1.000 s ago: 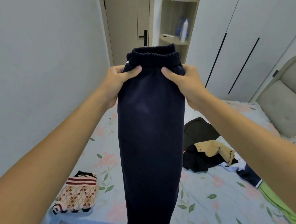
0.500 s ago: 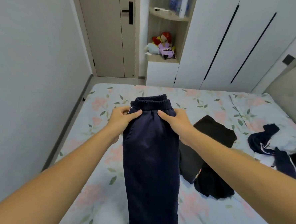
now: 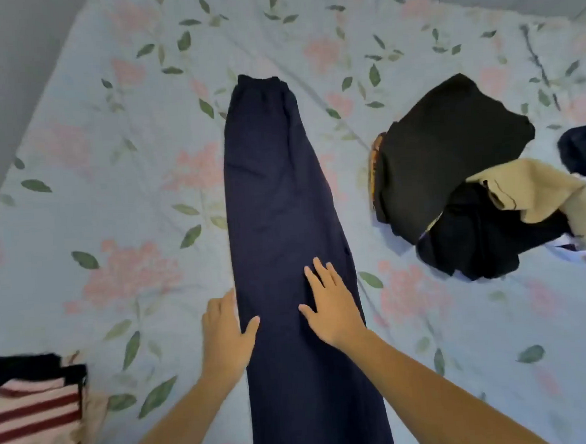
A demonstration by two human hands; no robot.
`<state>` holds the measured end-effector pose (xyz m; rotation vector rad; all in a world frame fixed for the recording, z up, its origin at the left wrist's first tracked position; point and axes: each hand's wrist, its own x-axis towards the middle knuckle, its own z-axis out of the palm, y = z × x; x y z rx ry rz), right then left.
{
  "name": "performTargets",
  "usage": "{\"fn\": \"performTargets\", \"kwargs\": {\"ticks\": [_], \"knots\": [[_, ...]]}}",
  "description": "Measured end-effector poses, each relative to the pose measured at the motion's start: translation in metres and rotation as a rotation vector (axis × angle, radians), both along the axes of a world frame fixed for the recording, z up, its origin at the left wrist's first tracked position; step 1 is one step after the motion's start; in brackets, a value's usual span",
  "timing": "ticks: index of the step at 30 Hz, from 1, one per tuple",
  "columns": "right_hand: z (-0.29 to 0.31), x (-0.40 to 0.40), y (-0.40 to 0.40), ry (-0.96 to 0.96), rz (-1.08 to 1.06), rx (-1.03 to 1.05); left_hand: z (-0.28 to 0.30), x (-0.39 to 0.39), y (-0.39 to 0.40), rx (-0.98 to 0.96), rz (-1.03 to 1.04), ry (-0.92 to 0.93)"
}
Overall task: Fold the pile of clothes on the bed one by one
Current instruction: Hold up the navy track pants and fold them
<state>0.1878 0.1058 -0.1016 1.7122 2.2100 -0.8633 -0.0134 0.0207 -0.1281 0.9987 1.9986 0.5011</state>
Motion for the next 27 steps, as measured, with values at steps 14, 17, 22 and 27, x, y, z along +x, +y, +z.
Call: {"fn": "performTargets", "kwargs": {"ticks": [14,17,22,27], "knots": [[-0.005,0.084,-0.171,-0.078,-0.500,0.082,0.023,0.105,-0.186,-0.111,0.285,-0.470],[-0.005,0.101,-0.196,0.018,-0.480,0.035,0.021,0.121,-0.210,-0.075,0.312,-0.506],[-0.001,0.121,-0.222,0.135,-0.524,-0.130,0.022,0.151,-0.249,-0.020,0.418,-0.570],[0.003,0.121,-0.244,0.080,-0.506,-0.183,0.031,0.162,-0.270,-0.011,0.531,-0.523]]}}
